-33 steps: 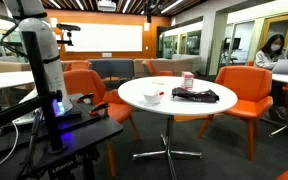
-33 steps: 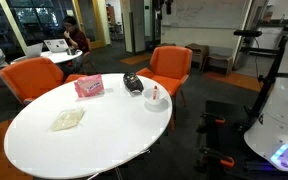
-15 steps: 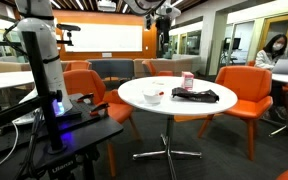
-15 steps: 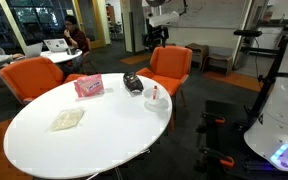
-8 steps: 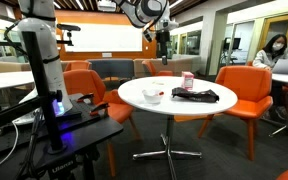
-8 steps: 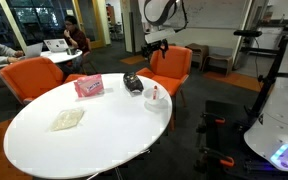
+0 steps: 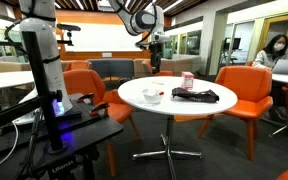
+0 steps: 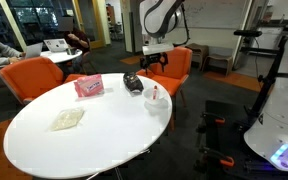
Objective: Remove the marker from the bowl and put it on the table
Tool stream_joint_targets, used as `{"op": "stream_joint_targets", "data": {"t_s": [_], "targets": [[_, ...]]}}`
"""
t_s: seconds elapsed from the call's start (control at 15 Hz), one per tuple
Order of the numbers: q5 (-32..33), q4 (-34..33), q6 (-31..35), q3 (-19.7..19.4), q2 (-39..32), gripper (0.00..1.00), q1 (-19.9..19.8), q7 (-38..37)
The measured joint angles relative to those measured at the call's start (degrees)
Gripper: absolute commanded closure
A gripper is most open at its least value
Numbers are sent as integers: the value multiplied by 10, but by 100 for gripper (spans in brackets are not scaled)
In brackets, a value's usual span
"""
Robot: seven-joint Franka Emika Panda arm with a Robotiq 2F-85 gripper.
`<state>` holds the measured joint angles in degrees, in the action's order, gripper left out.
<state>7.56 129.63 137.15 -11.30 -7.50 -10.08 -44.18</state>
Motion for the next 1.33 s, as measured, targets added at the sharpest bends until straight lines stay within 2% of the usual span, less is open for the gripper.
{"op": "stream_joint_targets", "data": {"t_s": [0.07,0.27,0.33,0.4,0.47,0.6,0.67,0.87,1.0,1.33], "targets": [[-8,13,24,0,-2,7,3,0],[-28,43,76,0,-13,14,7,-2],[-34,50,86,-1,-16,17,8,-3],[-41,54,93,-1,-18,27,9,-3],[-44,57,97,-3,-19,26,9,-7],[-45,62,103,-5,-20,34,10,-14],[-45,64,104,-7,-21,27,10,-18],[-45,65,106,-8,-29,25,10,-33],[-45,64,106,-10,-39,25,11,-36],[-46,51,110,-23,-77,33,14,-36]]}}
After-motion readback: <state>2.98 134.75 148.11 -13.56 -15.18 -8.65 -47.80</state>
